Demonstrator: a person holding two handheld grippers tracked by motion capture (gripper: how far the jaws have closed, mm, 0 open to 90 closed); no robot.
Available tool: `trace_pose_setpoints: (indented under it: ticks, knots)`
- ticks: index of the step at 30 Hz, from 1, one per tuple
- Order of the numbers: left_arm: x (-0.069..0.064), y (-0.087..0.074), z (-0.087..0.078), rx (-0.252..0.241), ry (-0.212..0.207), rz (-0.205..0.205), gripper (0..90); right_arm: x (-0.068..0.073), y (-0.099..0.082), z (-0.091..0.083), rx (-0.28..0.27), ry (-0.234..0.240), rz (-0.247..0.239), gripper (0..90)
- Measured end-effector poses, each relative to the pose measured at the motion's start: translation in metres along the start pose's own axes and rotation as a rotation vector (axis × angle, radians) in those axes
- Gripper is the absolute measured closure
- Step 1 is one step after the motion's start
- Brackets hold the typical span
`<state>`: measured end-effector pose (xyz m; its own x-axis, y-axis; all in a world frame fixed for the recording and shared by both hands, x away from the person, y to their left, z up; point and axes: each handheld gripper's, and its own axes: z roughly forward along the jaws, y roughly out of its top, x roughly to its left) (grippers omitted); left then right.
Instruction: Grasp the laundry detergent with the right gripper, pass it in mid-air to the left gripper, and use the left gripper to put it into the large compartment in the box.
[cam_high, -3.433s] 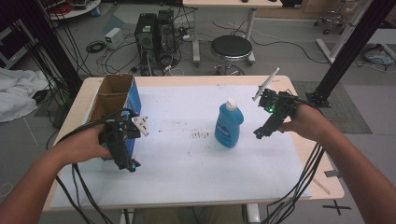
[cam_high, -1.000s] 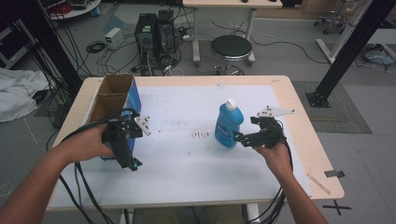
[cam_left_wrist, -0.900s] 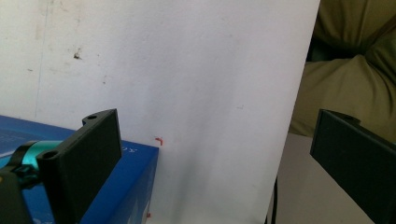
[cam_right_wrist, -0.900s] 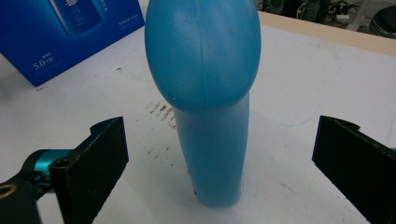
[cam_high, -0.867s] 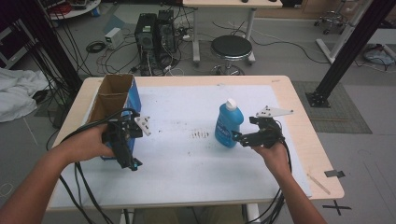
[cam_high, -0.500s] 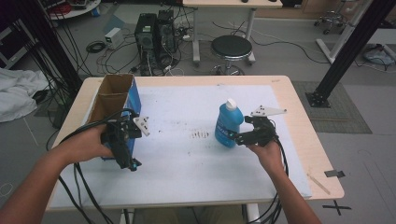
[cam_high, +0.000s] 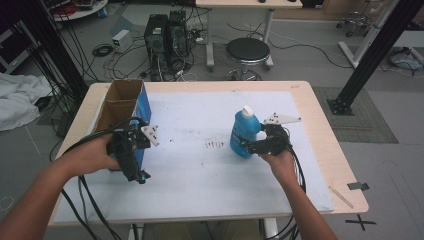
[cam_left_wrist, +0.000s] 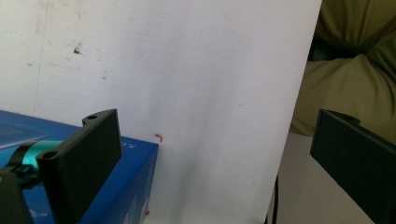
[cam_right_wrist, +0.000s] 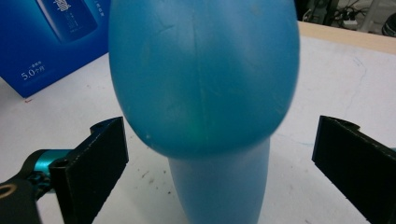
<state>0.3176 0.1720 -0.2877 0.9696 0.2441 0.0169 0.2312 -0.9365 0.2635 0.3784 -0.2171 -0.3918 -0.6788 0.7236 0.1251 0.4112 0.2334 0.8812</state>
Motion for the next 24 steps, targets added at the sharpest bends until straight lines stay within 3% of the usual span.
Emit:
trace_pose_setpoints:
  ticks: [18, 22, 24]
  knots:
    - [0.001, -0.002, 0.001, -0.002, -0.003, -0.004, 2.2, 0.001, -0.005, 0.015, -0.065, 0.003, 0.001, 4.0]
    - [0.001, -0.002, 0.002, -0.002, -0.003, -0.008, 2.2, 0.000, -0.006, 0.016, -0.070, 0.022, -0.001, 13.8]
    - [0.001, -0.002, 0.002, -0.001, -0.003, -0.006, 2.2, 0.001, -0.007, 0.017, -0.072, 0.020, -0.009, 14.1]
